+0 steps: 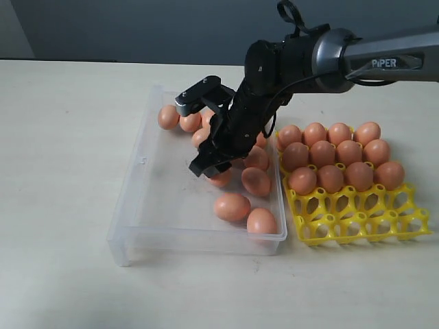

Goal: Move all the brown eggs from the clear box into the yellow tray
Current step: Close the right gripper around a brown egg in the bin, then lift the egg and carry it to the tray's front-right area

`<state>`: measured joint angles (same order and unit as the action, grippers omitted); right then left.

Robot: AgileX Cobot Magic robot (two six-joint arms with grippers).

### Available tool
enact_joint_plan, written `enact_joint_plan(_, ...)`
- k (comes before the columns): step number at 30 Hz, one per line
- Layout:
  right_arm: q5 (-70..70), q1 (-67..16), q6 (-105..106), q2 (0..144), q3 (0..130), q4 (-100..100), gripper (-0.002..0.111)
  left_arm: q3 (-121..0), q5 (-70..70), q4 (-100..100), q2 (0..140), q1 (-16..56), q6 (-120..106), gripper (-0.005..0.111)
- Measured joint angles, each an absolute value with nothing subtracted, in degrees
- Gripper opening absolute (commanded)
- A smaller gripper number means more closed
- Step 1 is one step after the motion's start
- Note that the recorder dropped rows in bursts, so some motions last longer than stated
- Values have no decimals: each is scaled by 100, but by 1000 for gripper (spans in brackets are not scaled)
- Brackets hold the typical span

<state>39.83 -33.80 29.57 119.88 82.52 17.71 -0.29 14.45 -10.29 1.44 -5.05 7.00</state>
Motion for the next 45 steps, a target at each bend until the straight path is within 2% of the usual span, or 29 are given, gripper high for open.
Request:
enact_joint_plan(11,3839,-3380,2857,12142,8287,1919,48,-29,1445,-1029,144,-505,700,12)
enact_joint_plan(12,3839,-3380,2846,12142,8287,1919,45,-29,1445,-1029,144,-505,700,12)
enact_joint_plan(14,3839,-3380,2843,12142,8287,1919,29,-29,1445,-1029,144,-505,700,12)
enact_joint_plan(15,3839,-3380,2824,12142,8287,1919,20,-29,1445,-1029,144,-505,700,12)
enact_joint_plan(16,3850,-3380,2777,12142,8287,1919,4,-29,1445,-1029,144,-505,700,12)
enact_joint_plan(18,3875,-3380,2603,12142,8287,1919,0,-29,1445,-1029,144,-505,700,12)
enact_joint_plan(31,3423,-3380,1971,11860,8206,2247,0,-29,1445,-1029,144,-505,700,12)
enact_joint_plan(36,2441,-3384,1927,11106,7538,2536,0,-29,1445,-1029,144,-505,700,12)
enact_joint_plan(39,2328,-3384,2014,10792,7185,2510,0,-29,1445,-1029,144,-505,700,12)
enact_joint_plan(42,2463,-3384,2363,10758,7060,2427,8,-29,1445,-1029,144,-505,700,12)
enact_joint_plan(45,2601,-3384,2777,10888,7076,2397,31,-29,1445,-1029,144,-505,700,12)
